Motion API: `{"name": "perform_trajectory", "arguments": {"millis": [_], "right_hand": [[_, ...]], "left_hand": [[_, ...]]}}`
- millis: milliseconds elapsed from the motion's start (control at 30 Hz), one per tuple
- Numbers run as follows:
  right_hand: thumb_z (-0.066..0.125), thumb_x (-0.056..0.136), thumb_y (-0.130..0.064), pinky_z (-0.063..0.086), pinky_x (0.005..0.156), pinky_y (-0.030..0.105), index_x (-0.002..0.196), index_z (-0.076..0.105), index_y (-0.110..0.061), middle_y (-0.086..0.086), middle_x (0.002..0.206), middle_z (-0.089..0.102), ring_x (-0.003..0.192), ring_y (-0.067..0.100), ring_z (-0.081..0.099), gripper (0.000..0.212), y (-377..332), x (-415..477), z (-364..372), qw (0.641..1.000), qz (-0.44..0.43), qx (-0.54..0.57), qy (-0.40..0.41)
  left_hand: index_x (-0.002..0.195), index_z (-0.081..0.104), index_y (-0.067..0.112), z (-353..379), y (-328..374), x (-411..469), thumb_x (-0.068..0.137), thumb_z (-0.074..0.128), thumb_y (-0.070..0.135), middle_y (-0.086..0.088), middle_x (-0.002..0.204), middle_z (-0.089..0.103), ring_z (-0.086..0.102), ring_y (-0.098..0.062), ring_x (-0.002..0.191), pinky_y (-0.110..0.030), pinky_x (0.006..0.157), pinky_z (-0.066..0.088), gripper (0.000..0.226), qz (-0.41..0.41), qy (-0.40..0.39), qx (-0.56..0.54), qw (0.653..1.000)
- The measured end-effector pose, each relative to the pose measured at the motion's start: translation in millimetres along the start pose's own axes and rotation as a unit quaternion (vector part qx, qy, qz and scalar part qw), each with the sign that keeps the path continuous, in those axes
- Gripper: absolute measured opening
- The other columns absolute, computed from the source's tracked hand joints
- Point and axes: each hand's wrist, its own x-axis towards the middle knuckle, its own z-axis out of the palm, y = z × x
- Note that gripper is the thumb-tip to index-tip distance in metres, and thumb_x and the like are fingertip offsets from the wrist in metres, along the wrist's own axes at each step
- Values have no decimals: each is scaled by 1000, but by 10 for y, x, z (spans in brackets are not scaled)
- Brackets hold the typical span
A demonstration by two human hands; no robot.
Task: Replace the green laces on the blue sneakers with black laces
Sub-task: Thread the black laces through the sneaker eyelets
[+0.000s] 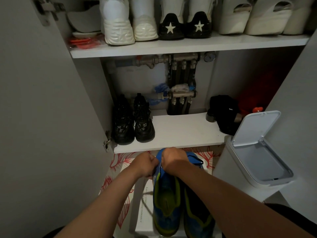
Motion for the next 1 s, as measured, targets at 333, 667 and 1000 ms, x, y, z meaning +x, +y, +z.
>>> {"name": "perform_trajectory", "arguments": {"millis": [333, 667, 1000], "right_hand": [[71, 85, -19, 57, 90, 34, 104, 73, -7, 7, 107, 73, 100, 22, 67, 23, 142, 127, 81, 965, 109, 233, -46], [62, 93, -20, 52, 76, 31, 111, 66, -12, 6, 113, 69, 102, 24, 67, 20, 8, 144, 203, 977, 165, 130, 22], [68, 87, -16, 55, 92, 34, 110, 69, -12, 6, 113, 68, 104, 23, 65, 23, 154, 129, 63, 980, 59, 190, -21]], "left_hand": [[81, 77, 1, 34, -9, 53, 83, 59, -5, -15, 80, 74, 70, -26, 73, -45, 74, 60, 19, 44, 44, 37, 997], [87, 73, 11, 94, -20, 93, 88, 65, 5, -15, 91, 73, 70, -34, 86, -39, 79, 57, 9, 18, 86, 1, 996], [77, 61, 16, 51, 61, 92, 86, 57, 5, -2, 73, 63, 63, -22, 71, -30, 63, 54, 15, 3, 86, 60, 994]]}}
